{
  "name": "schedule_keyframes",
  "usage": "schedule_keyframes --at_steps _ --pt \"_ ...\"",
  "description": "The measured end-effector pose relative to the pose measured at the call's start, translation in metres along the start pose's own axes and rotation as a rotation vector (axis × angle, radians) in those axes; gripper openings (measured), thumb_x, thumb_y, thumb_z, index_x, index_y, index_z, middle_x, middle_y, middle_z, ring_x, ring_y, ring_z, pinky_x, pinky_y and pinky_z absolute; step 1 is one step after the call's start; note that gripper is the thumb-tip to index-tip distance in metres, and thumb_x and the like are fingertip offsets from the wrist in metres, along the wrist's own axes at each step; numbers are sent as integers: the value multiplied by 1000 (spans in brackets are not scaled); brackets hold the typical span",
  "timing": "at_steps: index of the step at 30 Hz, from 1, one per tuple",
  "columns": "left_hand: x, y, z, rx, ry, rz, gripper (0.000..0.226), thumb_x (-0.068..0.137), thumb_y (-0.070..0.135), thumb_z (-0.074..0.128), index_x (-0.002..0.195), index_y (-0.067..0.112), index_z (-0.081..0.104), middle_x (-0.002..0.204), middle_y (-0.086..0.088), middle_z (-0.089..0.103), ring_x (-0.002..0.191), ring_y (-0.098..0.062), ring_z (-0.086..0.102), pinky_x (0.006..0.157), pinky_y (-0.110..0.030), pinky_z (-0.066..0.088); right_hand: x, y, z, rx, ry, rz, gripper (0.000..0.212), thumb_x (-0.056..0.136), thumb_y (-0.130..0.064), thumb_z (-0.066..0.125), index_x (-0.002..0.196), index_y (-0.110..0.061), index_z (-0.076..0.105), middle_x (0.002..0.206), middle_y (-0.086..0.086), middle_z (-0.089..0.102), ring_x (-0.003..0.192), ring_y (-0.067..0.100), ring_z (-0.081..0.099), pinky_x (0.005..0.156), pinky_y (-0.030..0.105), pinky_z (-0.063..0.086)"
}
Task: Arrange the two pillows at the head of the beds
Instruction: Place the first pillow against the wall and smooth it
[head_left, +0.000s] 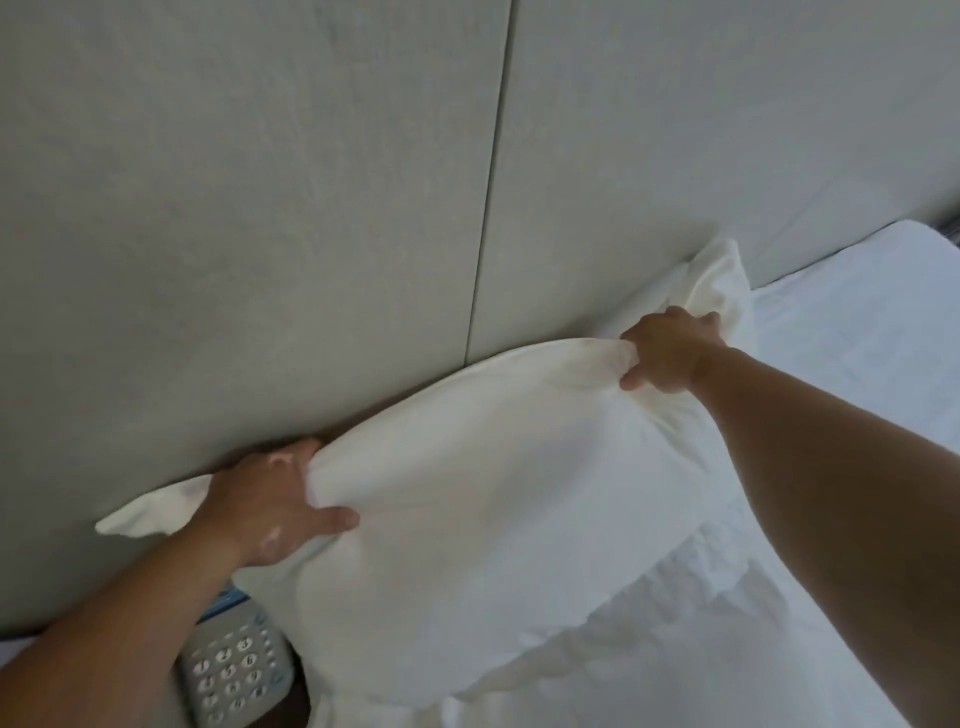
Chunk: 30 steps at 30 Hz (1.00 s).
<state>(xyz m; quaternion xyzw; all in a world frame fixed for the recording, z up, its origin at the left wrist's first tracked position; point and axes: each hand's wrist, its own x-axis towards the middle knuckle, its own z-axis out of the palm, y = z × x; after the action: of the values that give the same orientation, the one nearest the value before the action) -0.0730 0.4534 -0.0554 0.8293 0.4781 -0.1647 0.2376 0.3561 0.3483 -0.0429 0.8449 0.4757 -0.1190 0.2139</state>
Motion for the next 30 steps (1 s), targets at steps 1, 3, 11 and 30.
schedule_keyframes --at_steps 1,3,11,30 --pt "-3 2 -2 6 26 5 79 63 73 83 123 24 67 129 -5 75 119 -30 69 93 -36 54 -4 0 1 11 31 16 38 79 -53 76 115 -40 70 114 -8 67 120 23 50 90 46 35" --pt "-9 12 -10 87 76 7 62 70 63 86 112 19 72 122 -8 77 115 -32 69 86 -33 50 -14 5 -5 67 62 44 28 79 -51 77 104 -40 70 109 -6 68 119 25 51 88 47 34" --pt "-57 46 -67 189 259 9 48 79 51 86 108 15 75 111 -11 77 111 -34 70 86 -35 48 -23 53 -47 190 190 -45 36 69 -55 83 60 -41 51 70 -14 48 87 30 51 83 50 54" --pt "-30 46 -52 186 354 76 48 74 49 90 103 13 78 100 -10 82 96 -34 74 73 -30 35 -7 37 -43 218 279 -89 26 74 -36 89 85 -19 73 91 13 66 90 37 54 81 43 49"
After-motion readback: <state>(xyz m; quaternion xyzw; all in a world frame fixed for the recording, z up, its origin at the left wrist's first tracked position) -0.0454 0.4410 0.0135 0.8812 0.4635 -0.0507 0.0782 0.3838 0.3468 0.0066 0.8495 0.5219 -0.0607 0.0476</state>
